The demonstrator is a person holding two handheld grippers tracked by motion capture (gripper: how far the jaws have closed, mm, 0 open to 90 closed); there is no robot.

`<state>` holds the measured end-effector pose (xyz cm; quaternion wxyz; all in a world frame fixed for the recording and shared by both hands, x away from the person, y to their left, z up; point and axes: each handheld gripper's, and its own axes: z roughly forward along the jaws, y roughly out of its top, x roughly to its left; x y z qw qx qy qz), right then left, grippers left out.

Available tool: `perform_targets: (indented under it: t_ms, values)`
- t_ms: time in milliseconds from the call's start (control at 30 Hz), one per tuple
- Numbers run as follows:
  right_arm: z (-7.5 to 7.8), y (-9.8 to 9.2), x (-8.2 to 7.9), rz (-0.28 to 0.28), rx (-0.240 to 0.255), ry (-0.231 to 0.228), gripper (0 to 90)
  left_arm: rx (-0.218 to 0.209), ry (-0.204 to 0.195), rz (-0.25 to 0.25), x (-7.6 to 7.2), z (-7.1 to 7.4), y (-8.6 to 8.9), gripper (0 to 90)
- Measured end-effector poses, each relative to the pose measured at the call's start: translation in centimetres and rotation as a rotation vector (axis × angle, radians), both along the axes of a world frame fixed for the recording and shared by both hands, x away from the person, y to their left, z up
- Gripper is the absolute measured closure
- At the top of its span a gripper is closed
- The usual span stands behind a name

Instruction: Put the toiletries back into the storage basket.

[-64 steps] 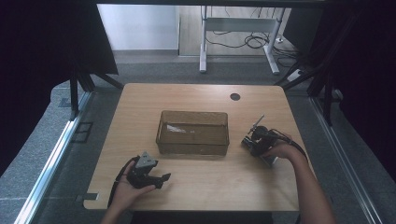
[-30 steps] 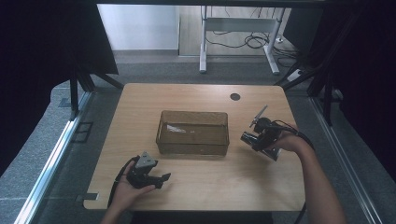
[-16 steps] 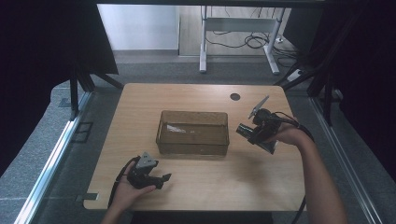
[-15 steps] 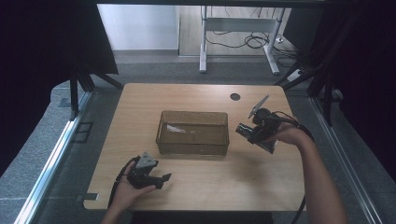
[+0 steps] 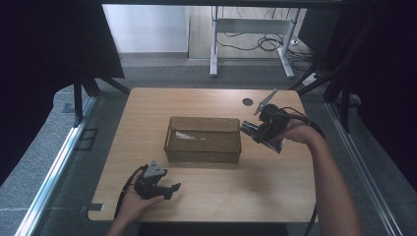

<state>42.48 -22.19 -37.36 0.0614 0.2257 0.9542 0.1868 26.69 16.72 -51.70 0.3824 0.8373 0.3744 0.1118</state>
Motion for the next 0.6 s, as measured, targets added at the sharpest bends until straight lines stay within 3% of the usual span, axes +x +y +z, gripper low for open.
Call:
perform_targets:
  t_ms: [600]
  values:
    - [1.2,4.3,1.3,0.068,0.04,-0.004,45.4,-0.005,-0.003,-0.012,-0.1,0.1,-0.1,26.2]
